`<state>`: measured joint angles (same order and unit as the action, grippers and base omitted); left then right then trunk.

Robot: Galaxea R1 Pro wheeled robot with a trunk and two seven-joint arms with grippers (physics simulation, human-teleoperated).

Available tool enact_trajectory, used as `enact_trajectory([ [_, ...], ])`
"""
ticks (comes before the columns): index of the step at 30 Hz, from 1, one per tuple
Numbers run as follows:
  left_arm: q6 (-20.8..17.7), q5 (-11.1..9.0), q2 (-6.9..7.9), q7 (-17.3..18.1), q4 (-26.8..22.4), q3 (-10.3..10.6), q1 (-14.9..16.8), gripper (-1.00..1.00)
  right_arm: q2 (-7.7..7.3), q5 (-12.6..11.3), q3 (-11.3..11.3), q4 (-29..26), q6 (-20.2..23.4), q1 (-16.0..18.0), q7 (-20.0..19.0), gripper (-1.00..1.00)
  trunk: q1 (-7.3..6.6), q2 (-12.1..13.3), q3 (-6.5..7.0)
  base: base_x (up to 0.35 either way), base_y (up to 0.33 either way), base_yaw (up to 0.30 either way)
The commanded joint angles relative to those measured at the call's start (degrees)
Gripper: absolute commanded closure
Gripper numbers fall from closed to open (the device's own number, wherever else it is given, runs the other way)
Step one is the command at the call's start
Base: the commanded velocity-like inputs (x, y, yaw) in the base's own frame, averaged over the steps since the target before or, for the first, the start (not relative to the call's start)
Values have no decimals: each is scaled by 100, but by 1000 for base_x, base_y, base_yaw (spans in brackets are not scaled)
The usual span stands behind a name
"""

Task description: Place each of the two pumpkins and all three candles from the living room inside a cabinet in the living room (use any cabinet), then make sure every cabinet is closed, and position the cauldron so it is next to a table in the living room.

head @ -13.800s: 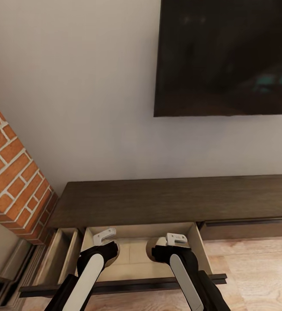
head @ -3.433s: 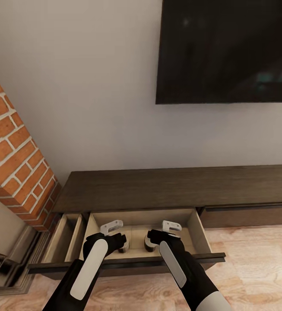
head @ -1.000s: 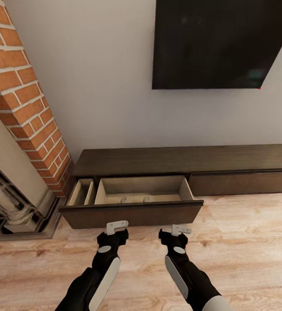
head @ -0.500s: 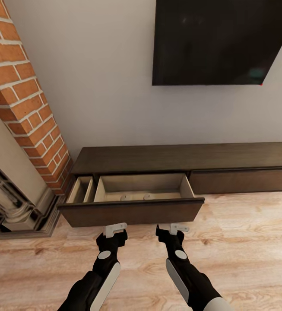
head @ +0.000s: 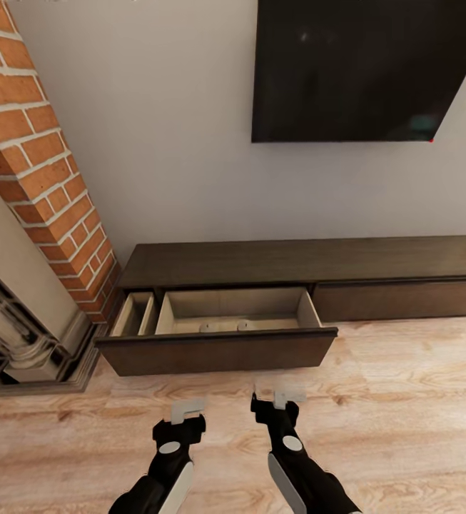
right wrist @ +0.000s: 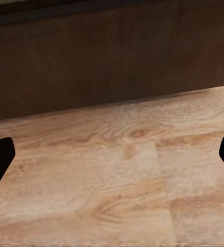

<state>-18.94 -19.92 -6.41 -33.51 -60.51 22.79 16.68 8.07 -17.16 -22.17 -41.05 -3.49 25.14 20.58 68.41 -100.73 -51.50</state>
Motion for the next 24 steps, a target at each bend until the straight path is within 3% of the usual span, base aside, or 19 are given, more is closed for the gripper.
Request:
enact_trajectory([
  [1,-50,-38,6,-43,26,14,-29,-100,-21,-77,-31,36,-70,-28,38,-100,-23,39,15,0,0,0],
  [16,-88,-38,8,-40,506,54,-68,-100,-74,-226,18,520,-552,-514,51,-100,-353,641,284,0,0,0],
  [17,-90,-38,8,-36,733,58,-68,-100,-86,-431,85,2424,-2352,-597,50,-100,-375,681,302,0,0,0],
  [19,-95,-37,8,-34,733,65,-68,-100,-164,-893,216,2526,-2373,-597,25,-100,-418,761,338,0,0,0],
  [20,-96,-35,8,-34,733,67,-68,-100,-185,-988,231,2541,-2373,-597,13,-100,-440,802,356,0,0,0],
  [24,-107,-30,0,-33,734,68,-68,-100,-359,-1834,291,2657,-2364,-597,-253,-100,-528,962,427,0,0,0],
])
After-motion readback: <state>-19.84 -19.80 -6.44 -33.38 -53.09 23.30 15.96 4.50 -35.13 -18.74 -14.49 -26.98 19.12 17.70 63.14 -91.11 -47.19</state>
